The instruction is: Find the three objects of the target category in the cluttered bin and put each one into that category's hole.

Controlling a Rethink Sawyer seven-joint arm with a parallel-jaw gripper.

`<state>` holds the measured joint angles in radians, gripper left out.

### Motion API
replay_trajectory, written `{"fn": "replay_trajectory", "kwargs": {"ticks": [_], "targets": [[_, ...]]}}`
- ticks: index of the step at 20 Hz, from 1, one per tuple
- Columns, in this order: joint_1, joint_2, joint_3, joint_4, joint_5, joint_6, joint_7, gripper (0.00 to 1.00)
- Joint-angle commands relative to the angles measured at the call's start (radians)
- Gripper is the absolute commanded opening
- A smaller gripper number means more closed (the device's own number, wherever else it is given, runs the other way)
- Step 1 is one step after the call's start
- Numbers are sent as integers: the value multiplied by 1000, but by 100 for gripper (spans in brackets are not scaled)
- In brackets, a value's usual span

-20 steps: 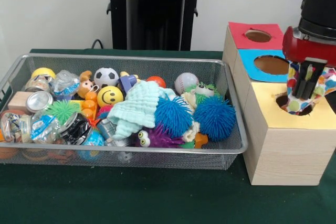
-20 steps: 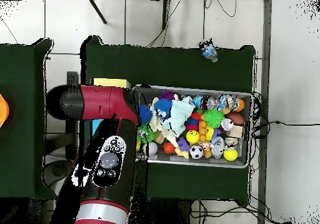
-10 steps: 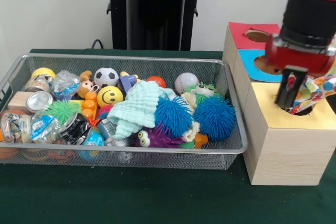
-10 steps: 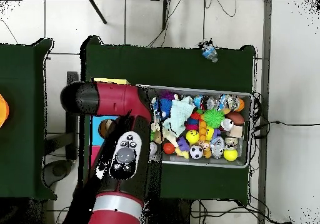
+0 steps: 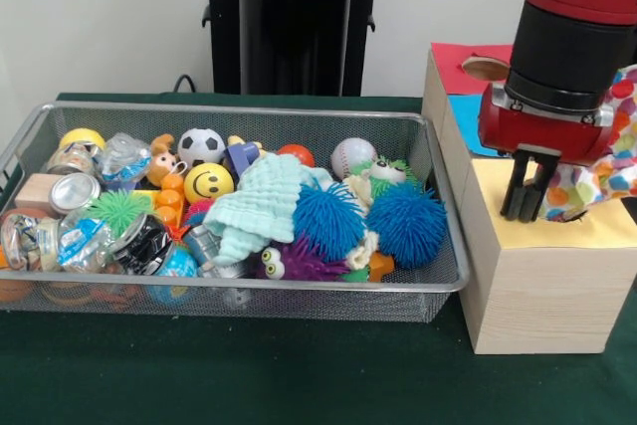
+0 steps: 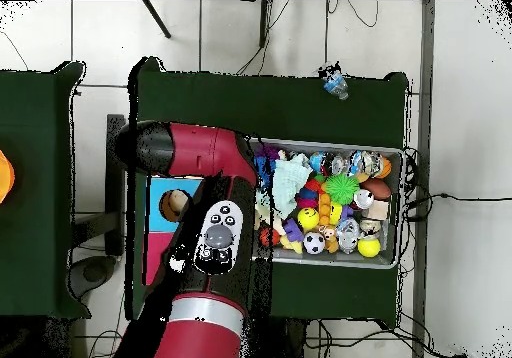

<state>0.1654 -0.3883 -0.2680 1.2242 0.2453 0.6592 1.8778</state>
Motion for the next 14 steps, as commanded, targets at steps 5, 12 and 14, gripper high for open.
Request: {"fn": "replay_trajectory", "kwargs": {"ticks": [5, 12, 14], "targets": [[-83, 227, 87, -43, -106, -176, 47, 0], [-59, 75, 58, 38, -92, -68, 62, 0], [-57, 15, 55, 63, -86, -25, 49, 0]]}}
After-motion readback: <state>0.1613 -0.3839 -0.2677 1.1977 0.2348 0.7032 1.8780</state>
